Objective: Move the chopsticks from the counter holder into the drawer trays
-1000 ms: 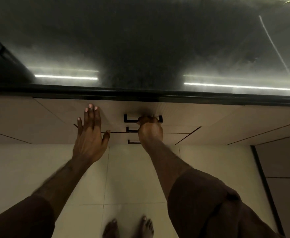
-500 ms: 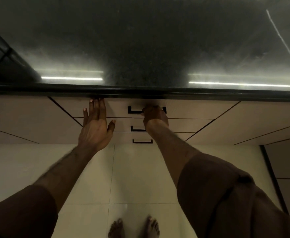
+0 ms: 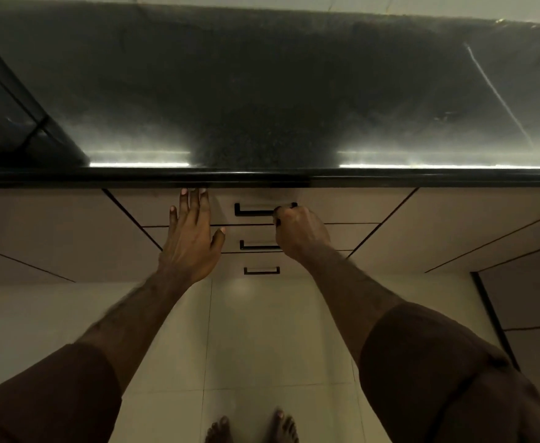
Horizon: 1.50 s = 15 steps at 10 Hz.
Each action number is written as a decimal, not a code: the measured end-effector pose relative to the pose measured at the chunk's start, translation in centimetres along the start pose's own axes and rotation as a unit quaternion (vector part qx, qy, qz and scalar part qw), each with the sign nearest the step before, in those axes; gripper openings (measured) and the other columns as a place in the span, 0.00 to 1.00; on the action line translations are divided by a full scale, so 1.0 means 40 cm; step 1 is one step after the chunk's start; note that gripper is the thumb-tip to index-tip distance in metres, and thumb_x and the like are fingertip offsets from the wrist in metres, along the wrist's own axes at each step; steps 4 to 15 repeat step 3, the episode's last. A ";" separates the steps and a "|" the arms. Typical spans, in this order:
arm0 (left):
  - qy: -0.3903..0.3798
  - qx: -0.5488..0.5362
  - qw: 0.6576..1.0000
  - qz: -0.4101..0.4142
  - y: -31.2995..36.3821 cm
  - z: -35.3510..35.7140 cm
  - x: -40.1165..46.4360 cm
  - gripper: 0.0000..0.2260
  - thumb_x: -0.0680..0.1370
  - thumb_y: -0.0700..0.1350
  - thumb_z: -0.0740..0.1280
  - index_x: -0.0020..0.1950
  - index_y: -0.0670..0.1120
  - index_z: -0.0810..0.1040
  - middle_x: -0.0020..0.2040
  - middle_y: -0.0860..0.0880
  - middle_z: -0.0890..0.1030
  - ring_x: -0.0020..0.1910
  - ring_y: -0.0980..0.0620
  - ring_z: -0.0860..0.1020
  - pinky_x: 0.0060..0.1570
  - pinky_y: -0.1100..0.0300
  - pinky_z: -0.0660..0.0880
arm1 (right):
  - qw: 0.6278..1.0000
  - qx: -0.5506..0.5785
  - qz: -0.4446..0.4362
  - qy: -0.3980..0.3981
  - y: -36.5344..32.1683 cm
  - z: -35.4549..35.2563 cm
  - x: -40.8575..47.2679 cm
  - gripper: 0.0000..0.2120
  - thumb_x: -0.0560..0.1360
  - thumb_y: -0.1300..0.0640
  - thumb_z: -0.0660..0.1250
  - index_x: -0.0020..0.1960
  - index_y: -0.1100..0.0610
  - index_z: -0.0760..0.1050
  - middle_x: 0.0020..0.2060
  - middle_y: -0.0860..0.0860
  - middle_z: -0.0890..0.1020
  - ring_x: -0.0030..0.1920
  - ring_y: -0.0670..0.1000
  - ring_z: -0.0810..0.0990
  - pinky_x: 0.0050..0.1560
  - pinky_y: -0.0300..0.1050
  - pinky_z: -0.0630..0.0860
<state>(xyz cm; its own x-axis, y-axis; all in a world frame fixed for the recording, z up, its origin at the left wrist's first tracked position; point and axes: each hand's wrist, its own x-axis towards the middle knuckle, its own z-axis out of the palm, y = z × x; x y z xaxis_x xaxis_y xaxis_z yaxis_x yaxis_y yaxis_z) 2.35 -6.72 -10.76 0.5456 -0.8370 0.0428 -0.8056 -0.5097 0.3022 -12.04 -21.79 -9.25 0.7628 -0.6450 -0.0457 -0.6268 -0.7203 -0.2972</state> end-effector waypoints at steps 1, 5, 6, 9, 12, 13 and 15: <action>0.000 0.007 1.000 0.005 0.028 -0.035 -0.026 0.30 0.82 0.54 0.54 0.78 0.43 0.46 0.79 0.43 0.49 0.78 0.47 0.44 0.75 0.46 0.45 | 1.000 0.012 -0.001 -0.023 -0.009 -0.051 -0.018 0.13 0.78 0.63 0.61 0.60 0.56 0.77 0.49 0.56 0.82 0.44 0.54 0.79 0.41 0.46 0.76; 0.035 0.010 0.998 0.051 0.102 -0.155 -0.050 0.26 0.82 0.53 0.55 0.77 0.43 0.58 0.78 0.44 0.59 0.78 0.47 0.53 0.75 0.48 0.50 | 1.000 0.016 -0.004 0.017 -0.048 -0.200 -0.042 0.12 0.78 0.58 0.60 0.58 0.52 0.77 0.48 0.55 0.83 0.45 0.56 0.80 0.41 0.47 0.76; 0.035 0.010 0.998 0.051 0.102 -0.155 -0.050 0.26 0.82 0.53 0.55 0.77 0.43 0.58 0.78 0.44 0.59 0.78 0.47 0.53 0.75 0.48 0.50 | 1.000 0.016 -0.004 0.017 -0.048 -0.200 -0.042 0.12 0.78 0.58 0.60 0.58 0.52 0.77 0.48 0.55 0.83 0.45 0.56 0.80 0.41 0.47 0.76; 0.035 0.010 0.998 0.051 0.102 -0.155 -0.050 0.26 0.82 0.53 0.55 0.77 0.43 0.58 0.78 0.44 0.59 0.78 0.47 0.53 0.75 0.48 0.50 | 1.000 0.016 -0.004 0.017 -0.048 -0.200 -0.042 0.12 0.78 0.58 0.60 0.58 0.52 0.77 0.48 0.55 0.83 0.45 0.56 0.80 0.41 0.47 0.76; 0.035 0.010 0.998 0.051 0.102 -0.155 -0.050 0.26 0.82 0.53 0.55 0.77 0.43 0.58 0.78 0.44 0.59 0.78 0.47 0.53 0.75 0.48 0.50 | 1.000 0.016 -0.004 0.017 -0.048 -0.200 -0.042 0.12 0.78 0.58 0.60 0.58 0.52 0.77 0.48 0.55 0.83 0.45 0.56 0.80 0.41 0.47 0.76; 0.035 0.010 0.998 0.051 0.102 -0.155 -0.050 0.26 0.82 0.53 0.55 0.77 0.43 0.58 0.78 0.44 0.59 0.78 0.47 0.53 0.75 0.48 0.50 | 1.000 0.016 -0.004 0.017 -0.048 -0.200 -0.042 0.12 0.78 0.58 0.60 0.58 0.52 0.77 0.48 0.55 0.83 0.45 0.56 0.80 0.41 0.47 0.76; 0.035 0.010 0.998 0.051 0.102 -0.155 -0.050 0.26 0.82 0.53 0.55 0.77 0.43 0.58 0.78 0.44 0.59 0.78 0.47 0.53 0.75 0.48 0.50 | 1.000 0.016 -0.004 0.017 -0.048 -0.200 -0.042 0.12 0.78 0.58 0.60 0.58 0.52 0.77 0.48 0.55 0.83 0.45 0.56 0.80 0.41 0.47 0.76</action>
